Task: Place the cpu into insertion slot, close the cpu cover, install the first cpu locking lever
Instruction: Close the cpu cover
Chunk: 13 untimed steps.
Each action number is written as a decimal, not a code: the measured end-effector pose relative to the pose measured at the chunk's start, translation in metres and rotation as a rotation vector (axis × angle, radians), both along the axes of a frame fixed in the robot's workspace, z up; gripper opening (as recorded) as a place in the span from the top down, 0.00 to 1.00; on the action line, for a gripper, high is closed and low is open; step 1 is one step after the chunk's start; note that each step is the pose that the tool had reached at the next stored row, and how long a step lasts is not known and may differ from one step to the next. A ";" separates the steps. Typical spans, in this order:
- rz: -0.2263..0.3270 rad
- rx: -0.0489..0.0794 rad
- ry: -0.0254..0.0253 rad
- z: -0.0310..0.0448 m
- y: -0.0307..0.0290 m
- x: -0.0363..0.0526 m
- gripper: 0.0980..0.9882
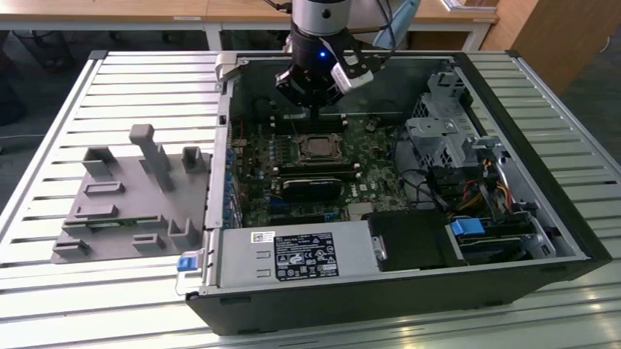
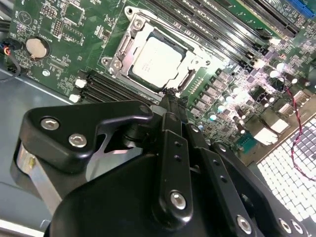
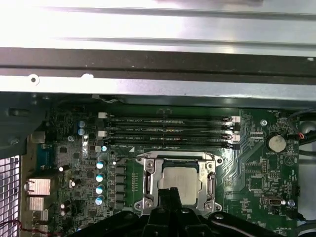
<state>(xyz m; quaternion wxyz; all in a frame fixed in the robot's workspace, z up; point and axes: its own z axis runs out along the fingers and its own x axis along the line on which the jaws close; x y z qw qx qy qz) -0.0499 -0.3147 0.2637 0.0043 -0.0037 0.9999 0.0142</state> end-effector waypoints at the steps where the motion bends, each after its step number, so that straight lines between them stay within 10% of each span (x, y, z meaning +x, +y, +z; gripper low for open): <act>1: 0.000 0.000 0.0000 0.0000 0.0000 -0.0006 0.99; 13: 0.001 0.000 -0.0029 -0.0007 0.0000 -0.0266 0.99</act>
